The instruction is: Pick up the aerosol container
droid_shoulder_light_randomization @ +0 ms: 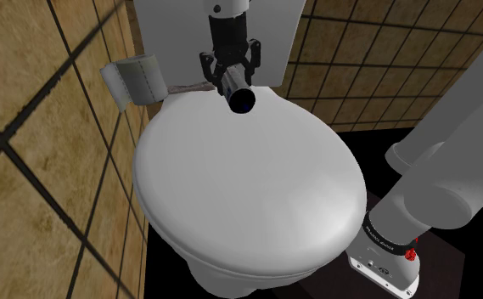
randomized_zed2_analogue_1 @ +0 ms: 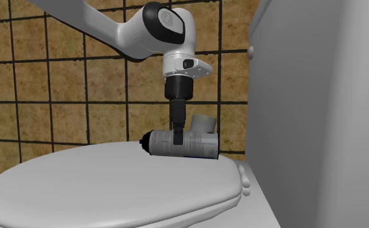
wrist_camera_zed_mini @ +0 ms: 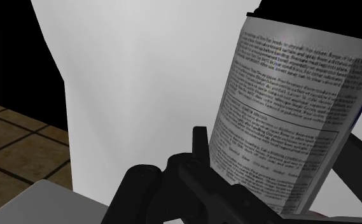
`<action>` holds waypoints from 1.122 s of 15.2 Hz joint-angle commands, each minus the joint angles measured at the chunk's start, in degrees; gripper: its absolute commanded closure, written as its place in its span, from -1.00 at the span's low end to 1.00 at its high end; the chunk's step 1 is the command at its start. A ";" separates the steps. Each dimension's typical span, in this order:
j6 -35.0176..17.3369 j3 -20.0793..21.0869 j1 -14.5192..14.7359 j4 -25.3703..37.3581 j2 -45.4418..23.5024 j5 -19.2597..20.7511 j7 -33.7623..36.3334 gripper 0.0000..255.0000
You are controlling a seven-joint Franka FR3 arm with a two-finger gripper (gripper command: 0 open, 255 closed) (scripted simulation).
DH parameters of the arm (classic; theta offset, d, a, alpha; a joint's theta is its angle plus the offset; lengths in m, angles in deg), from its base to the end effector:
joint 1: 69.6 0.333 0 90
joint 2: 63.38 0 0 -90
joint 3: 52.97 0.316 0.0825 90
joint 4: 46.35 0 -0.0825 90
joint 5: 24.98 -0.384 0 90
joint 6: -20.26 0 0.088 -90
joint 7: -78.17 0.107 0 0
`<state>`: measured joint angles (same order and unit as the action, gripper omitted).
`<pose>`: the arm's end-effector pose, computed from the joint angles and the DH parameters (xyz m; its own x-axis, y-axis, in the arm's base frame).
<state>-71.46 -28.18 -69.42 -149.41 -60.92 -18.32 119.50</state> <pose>0.4867 0.2172 0.5422 0.9612 -0.2742 -0.0320 -0.2623 -0.9433 0.2036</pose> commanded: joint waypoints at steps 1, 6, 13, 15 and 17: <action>-0.25 0.03 0.04 -0.36 0.08 -0.11 0.01 1.00; 3.63 0.09 0.07 3.78 -0.19 -0.01 -0.33 1.00; 9.24 0.28 0.21 10.32 -1.22 0.41 -0.63 1.00; 10.90 0.36 0.28 12.37 -1.66 0.61 -0.68 1.00; 11.86 0.41 0.33 13.57 -1.93 0.72 -0.70 1.00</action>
<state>-60.22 -27.83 -69.15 -136.67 -62.63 -17.69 118.75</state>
